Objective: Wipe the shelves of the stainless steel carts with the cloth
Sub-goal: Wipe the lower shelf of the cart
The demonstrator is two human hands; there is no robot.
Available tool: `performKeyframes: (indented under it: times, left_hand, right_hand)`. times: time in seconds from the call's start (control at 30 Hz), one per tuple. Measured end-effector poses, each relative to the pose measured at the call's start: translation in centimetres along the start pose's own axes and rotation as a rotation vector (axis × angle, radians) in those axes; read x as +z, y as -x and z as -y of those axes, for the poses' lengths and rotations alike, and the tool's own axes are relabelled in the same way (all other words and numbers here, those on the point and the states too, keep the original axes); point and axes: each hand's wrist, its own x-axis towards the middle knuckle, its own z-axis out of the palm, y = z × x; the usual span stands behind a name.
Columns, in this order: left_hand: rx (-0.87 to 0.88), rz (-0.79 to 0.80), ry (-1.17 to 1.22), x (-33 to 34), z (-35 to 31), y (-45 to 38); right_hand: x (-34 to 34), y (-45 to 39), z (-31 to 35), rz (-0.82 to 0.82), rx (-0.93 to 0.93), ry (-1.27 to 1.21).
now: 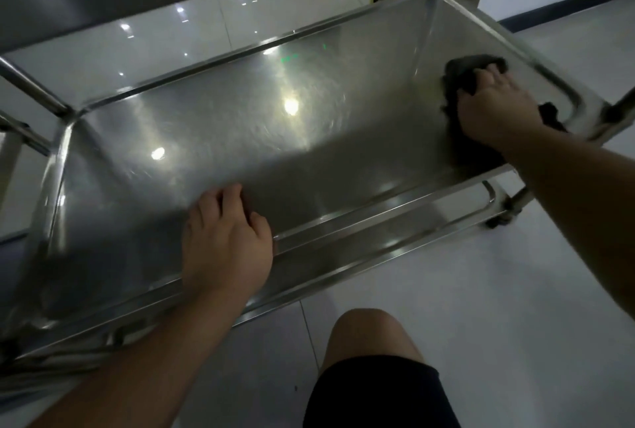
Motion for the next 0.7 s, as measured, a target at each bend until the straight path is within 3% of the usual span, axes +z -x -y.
performKeyframes:
  times: [0.17, 0.27, 0.33, 0.57, 0.7]
  left_hand:
    - [0.001, -0.014, 0.012, -0.1, 0.2, 0.2]
    - [0.011, -0.024, 0.019, -0.3, 0.2, 0.2]
    - [0.012, -0.021, 0.022, -0.5, 0.2, 0.3]
    - [0.011, -0.039, 0.006, 0.1, 0.4, 0.1]
    - [0.021, -0.052, -0.001, 0.4, 0.7, 0.0]
  right_hand:
    - [2.9, 7.7, 8.4, 0.212, -0.606, 0.032]
    - [1.7, 9.1, 7.4, 0.354, -0.865, -0.02]
    - [0.1, 7.3, 4.9, 0.36, -0.791, -0.043]
    - [-3.6, -3.5, -5.7, -0.007, -0.019, -0.07]
    - [-2.6, -2.7, -4.6, 0.003, -0.006, -0.048]
